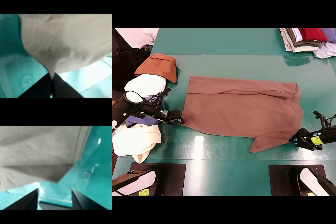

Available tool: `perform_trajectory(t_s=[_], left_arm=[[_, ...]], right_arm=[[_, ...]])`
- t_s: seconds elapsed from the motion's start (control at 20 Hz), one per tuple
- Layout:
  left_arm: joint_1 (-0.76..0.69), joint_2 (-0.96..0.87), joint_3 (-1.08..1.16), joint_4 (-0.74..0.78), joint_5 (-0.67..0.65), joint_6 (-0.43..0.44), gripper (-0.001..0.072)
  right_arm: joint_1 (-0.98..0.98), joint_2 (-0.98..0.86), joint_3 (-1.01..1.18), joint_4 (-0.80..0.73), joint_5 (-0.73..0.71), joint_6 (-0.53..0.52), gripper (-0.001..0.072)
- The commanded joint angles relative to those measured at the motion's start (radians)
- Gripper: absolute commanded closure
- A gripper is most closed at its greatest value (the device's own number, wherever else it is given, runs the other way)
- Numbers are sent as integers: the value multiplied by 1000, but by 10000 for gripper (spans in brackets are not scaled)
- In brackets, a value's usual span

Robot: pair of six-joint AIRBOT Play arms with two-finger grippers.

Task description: Fold the shirts.

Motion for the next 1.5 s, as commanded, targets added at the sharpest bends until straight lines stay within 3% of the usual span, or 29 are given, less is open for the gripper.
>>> perform_trajectory(t_s=[0.0,0.05,0.15,0.25,0.4,0.65,0.8,0.9,1.15,1.45], left_arm=[[0,0,5,-3,-1,2,685],[0,0,5,-3,-1,2,685],[0,0,5,-3,-1,2,685],[0,0,5,-2,-3,2,686],[0,33,9,26,-47,1,687],[0,332,-16,177,-205,-89,686],[0,450,-20,154,-326,-142,686],[0,464,-20,81,-294,-142,686],[0,362,29,47,-43,-130,686],[0,18,235,16,104,-77,685]], right_arm=[[-5,11,-46,80,-109,2,274],[-5,11,-45,87,-121,2,292],[5,11,-45,85,-120,0,469],[39,12,-45,86,-114,-24,701],[109,42,-45,57,-23,-27,701],[140,320,-44,-101,180,59,701],[140,466,22,-114,228,116,701],[140,481,112,-105,199,124,702],[140,208,317,-53,48,89,702],[171,-183,568,12,-66,32,702]])
